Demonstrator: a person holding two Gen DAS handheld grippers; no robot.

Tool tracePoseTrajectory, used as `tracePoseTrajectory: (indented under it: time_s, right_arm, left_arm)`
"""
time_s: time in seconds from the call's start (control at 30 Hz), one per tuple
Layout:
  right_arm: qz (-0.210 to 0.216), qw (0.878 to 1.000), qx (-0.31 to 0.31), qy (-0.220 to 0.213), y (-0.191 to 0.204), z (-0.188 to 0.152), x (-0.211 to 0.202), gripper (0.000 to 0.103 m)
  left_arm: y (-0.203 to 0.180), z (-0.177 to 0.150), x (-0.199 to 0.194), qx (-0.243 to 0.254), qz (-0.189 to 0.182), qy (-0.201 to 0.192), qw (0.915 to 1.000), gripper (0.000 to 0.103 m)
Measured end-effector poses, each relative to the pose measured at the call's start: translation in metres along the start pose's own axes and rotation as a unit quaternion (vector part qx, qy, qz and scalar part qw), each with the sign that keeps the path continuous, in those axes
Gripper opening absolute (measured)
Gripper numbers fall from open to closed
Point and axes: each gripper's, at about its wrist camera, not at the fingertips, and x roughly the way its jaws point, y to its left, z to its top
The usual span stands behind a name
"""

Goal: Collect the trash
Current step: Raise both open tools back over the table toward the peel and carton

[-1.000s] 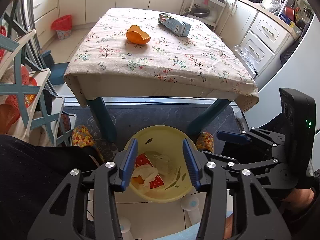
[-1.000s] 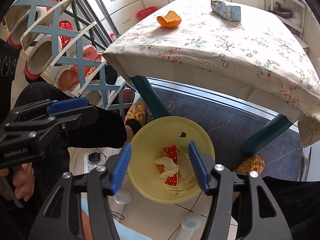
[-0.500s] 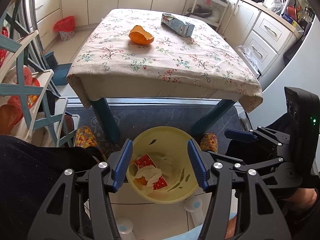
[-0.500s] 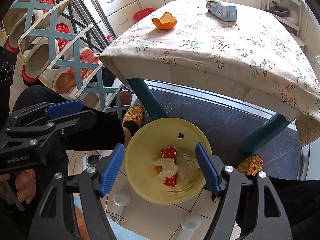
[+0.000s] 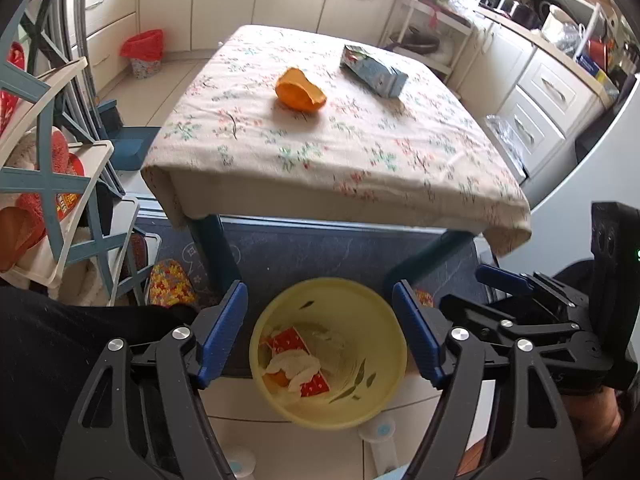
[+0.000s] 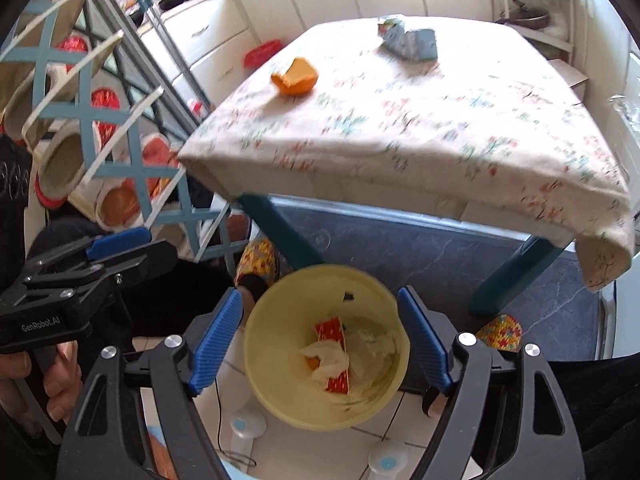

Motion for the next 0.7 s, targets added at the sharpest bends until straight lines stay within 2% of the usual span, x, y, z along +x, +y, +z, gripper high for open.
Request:
tracePoseTrajectory:
  time_s: [0.3,0.6,0.7]
  right_arm:
    - [-0.022,0.998,0.013,-0.053,-0.016,0.032,-0.013,0.082]
    - [-0.04,0.995,0.0,-0.087,-0.028,0.08,-0.014,0.085]
    - [-0.045,0.994,0.001,-0.098,-0.032,0.094,-0.015,0.086]
  left_arm:
    - [0.012,0.039,0.006,-0.025,0.005,-0.025,0.9994,0.075]
    - [0.026,0.082,0.013,-0.041,0.017,-0.044,0.998,0.079]
    - [0.03,0.099,0.018,-0.052,0.009,-0.043,0.9977,0.08]
